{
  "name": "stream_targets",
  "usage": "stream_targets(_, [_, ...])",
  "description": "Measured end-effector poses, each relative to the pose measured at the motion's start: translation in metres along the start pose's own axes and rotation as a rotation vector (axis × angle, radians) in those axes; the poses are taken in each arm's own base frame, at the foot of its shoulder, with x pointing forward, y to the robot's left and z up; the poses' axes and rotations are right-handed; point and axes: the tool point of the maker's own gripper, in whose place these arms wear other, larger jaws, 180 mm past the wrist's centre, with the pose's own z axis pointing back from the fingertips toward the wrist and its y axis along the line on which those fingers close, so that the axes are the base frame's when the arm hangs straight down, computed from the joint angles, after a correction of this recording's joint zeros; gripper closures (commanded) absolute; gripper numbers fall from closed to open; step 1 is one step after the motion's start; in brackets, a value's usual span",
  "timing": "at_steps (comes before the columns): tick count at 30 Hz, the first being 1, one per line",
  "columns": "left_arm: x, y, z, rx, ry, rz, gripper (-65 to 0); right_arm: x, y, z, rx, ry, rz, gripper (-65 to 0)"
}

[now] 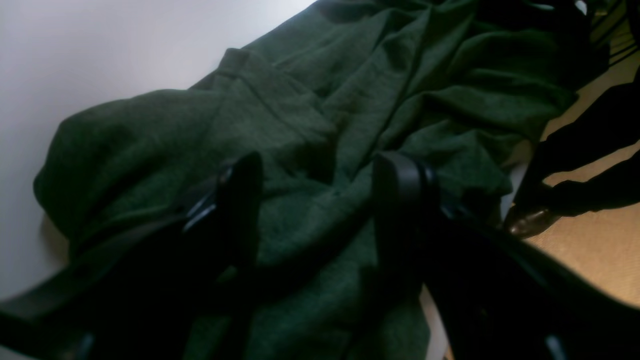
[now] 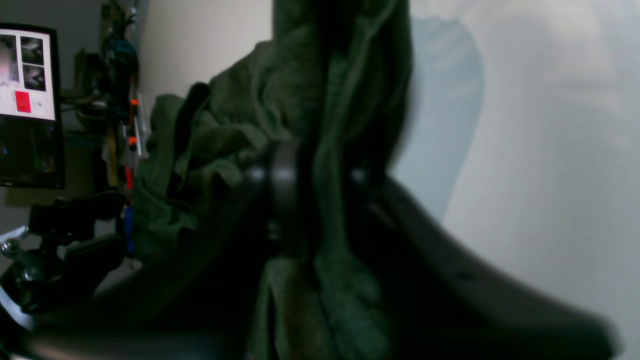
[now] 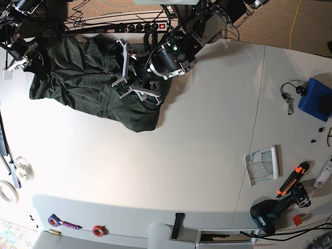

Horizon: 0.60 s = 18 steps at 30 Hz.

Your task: Layout the t-shirt on the table in an organized manner, then fold the t-shirt properly

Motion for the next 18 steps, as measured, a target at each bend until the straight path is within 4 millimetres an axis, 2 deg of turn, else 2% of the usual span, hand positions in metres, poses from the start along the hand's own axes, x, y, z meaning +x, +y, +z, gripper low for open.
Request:
stream_targets(2, [-0.001,0.005,0.0,0.027,0.005,-0.031,-34.6,0.003,0.004,0.001,0.024,-0.02,-0.011,-0.6])
stream_targets(3, [-0.001,0.007,0.0,0.039,0.009,-0.043,-33.6,0.002,0.004,0.001,0.024,-0.019,-0.012,0.0])
stream_targets(11, [0.019,0.034,0.016,0.201,-0.024,-0.098,-31.7,0.003,0.006,-0.001,0.026,-0.014,-0.005,0.0])
stream_targets(15, [0.022,0.05,0.026,0.292,-0.007,-0.12,-31.7,-0.005,0.024,-0.009,0.041,0.02,0.055,0.0])
stream_targets(18, [0.016,0.06,0.029,0.344,0.024,-0.133,-31.7,-0.003,0.05,-0.011,0.064,0.018,0.163,0.0])
